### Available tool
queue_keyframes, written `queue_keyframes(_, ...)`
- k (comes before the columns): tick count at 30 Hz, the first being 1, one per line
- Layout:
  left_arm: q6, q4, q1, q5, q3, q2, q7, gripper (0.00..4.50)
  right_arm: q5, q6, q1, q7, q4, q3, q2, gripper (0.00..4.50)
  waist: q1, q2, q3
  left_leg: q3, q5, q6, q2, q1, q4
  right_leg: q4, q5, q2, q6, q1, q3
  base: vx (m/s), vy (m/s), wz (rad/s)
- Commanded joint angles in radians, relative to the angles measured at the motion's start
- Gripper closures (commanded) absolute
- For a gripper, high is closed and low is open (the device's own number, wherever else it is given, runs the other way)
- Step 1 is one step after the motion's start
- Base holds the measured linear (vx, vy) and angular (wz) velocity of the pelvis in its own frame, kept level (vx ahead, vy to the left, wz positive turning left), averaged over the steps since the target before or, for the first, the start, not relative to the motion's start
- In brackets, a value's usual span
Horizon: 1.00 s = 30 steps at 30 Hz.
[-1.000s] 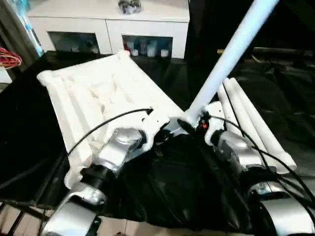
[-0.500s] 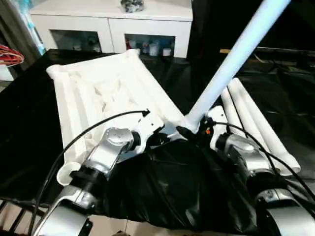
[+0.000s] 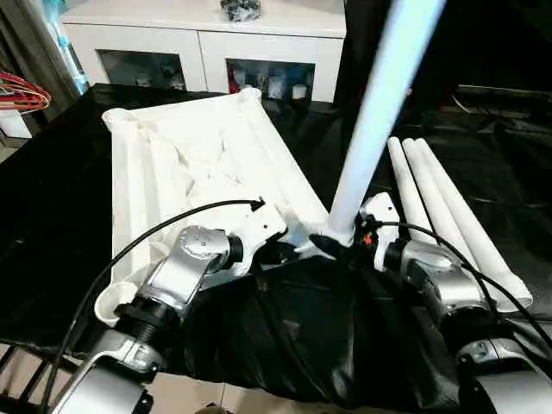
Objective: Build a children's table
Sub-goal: Insert table leg to table base
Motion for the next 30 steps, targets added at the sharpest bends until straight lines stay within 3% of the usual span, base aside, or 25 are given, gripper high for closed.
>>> queue_keyframes(1,-0.018,-0.046,0.004,-0.020,-0.024,-0.006,-0.042,4.50,-0.008,0.025,0.022,0.032,-0.020,0.030,-0.003,0.65,0.003,-0.012,-0.064,-0.013,-0.103,0.122,0.060,0.005,-0.056,-0.054,-0.098,-0.079,-0.278,0.060,0.049,0.000,0.000,0.00)
queue_keyframes(6,-0.015,-0.055,0.010,-0.023,-0.031,0.006,-0.063,4.50,0.004,0.048,0.042,0.065,-0.041,0.031,-0.010,1.10,0.007,-0.010,-0.064,-0.012,-0.105,0.122,0.060,0.006,-0.055,-0.054,-0.096,-0.077,-0.279,0.060,0.048,0.000,0.000,0.00)
queue_keyframes(11,-0.012,-0.060,0.015,-0.023,-0.034,0.011,-0.073,4.50,0.014,0.070,0.055,0.082,-0.049,0.029,-0.005,1.49,0.010,-0.010,-0.062,-0.012,-0.135,0.102,0.060,0.008,-0.057,-0.059,-0.141,-0.078,-0.270,0.058,0.049,0.000,0.000,0.00)
queue_keyframes(30,0.007,-0.084,0.027,-0.021,-0.044,0.025,-0.105,4.50,0.016,0.102,0.083,0.081,-0.084,0.035,-0.004,2.80,0.016,-0.007,-0.065,-0.013,-0.117,0.094,0.059,0.008,-0.055,-0.053,-0.109,-0.077,-0.269,0.060,0.049,0.000,0.000,0.00)
